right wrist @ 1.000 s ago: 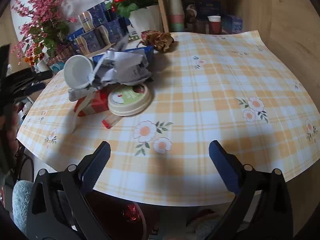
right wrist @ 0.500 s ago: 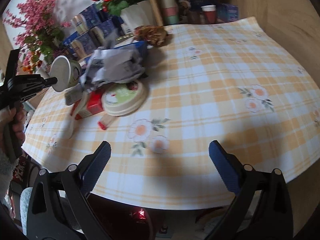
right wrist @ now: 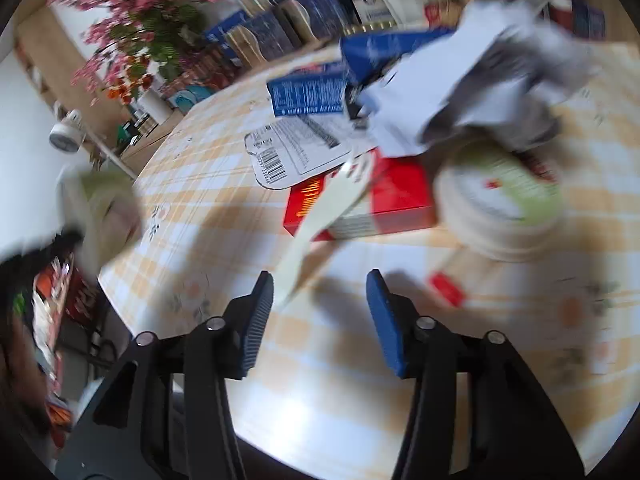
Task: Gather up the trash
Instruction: 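Grasp the white plastic fork with the right tool while the left tool lifts the cup, then lower the paper cup into the brown bin and open the left tool, then lower the white fork into the brown bin and open the right tool, then move both tools back to the remaining trash on the table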
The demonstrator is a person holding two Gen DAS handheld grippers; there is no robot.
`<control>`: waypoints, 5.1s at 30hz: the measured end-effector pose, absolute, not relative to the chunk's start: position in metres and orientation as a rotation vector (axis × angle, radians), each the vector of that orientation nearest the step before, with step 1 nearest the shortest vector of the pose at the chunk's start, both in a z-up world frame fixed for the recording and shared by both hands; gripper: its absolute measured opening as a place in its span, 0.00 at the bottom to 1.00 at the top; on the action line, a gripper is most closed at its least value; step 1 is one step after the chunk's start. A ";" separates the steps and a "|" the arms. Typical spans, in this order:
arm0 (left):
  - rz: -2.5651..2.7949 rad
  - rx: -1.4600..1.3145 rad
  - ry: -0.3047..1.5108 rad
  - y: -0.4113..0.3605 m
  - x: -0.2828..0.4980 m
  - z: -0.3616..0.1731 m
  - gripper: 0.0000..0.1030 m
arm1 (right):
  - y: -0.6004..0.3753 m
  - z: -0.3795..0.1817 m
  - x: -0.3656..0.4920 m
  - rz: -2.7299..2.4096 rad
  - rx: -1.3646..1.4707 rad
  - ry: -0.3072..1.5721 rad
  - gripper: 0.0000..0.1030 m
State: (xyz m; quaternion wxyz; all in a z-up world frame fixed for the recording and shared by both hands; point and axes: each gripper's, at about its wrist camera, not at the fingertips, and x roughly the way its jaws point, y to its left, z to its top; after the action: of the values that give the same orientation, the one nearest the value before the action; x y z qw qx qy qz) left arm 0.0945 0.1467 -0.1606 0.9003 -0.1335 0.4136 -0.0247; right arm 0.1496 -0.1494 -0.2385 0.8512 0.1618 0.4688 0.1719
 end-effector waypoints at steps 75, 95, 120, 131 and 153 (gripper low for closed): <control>-0.306 -0.009 1.294 0.028 -0.006 -0.323 0.42 | -0.238 -0.229 -0.067 0.268 0.351 0.965 0.06; 0.018 0.020 0.632 0.091 -0.055 -0.186 0.94 | -0.179 -0.276 -0.049 0.385 0.126 1.186 0.06; -0.049 -0.013 0.707 0.085 -0.044 -0.206 0.94 | -0.248 -0.220 -0.037 0.133 0.228 0.871 0.94; -0.049 -0.095 0.601 0.101 -0.018 -0.176 0.94 | -0.271 -0.179 0.002 0.004 0.267 0.731 0.94; 0.038 -0.191 0.645 0.153 0.017 -0.197 0.94 | -0.210 -0.173 0.175 -0.044 0.366 0.691 0.94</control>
State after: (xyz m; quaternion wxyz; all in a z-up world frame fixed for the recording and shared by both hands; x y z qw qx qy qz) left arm 0.0170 0.1535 -0.1973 0.9438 -0.0935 0.3166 0.0189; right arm 0.1747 -0.2100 -0.1733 0.9243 0.1783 0.3369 -0.0216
